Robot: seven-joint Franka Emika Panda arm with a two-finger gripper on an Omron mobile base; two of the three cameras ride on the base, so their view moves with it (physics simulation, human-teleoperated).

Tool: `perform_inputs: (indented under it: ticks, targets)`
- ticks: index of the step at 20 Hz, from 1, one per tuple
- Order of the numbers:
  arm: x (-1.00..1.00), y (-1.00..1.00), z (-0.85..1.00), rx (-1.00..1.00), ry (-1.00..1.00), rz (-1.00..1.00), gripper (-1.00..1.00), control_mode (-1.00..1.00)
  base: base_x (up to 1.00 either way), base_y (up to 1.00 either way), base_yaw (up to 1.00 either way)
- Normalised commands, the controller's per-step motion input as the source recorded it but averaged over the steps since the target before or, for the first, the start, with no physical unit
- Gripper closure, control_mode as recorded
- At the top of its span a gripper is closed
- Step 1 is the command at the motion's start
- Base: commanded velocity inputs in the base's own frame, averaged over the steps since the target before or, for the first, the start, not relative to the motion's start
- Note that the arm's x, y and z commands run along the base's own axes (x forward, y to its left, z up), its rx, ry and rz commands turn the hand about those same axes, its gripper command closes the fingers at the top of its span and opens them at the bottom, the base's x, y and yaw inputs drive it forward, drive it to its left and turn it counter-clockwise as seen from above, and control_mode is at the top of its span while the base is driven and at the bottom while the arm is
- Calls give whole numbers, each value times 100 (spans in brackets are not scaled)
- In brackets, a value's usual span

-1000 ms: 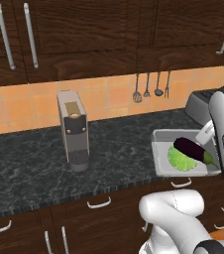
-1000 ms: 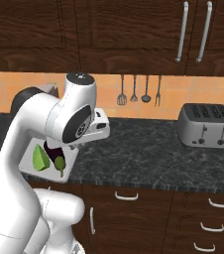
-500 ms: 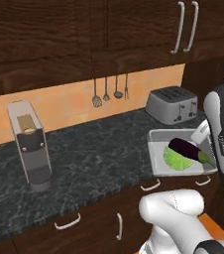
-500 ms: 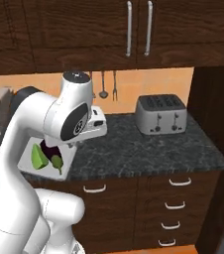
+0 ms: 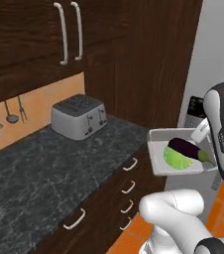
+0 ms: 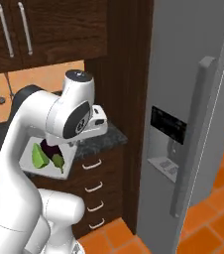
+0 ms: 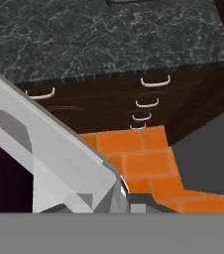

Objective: Take the meat container that has the steak and place it on the second highest rack of the freezer. Then take the vegetable container that has the eggplant and lemon wedge and place it on the highest rack of the freezer.

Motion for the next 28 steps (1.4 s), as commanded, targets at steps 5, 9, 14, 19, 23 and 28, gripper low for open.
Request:
perform_inputs:
  ticks: [5, 9, 14, 19, 23, 28]
  targets:
    - [0, 0, 0, 0, 0, 0, 100, 100, -10, -72, -69]
    - [0, 0, 0, 0, 0, 0, 100, 100, -21, -93, -58]
    - [0, 0, 0, 0, 0, 0, 100, 100, -9, -84, -47]
    - [0, 0, 0, 0, 0, 0, 100, 100, 0, -25, -27]
    - [0, 0, 0, 0, 0, 0, 100, 100, 0, 0, -10]
    - [0, 0, 0, 0, 0, 0, 100, 100, 5, 1, -30]
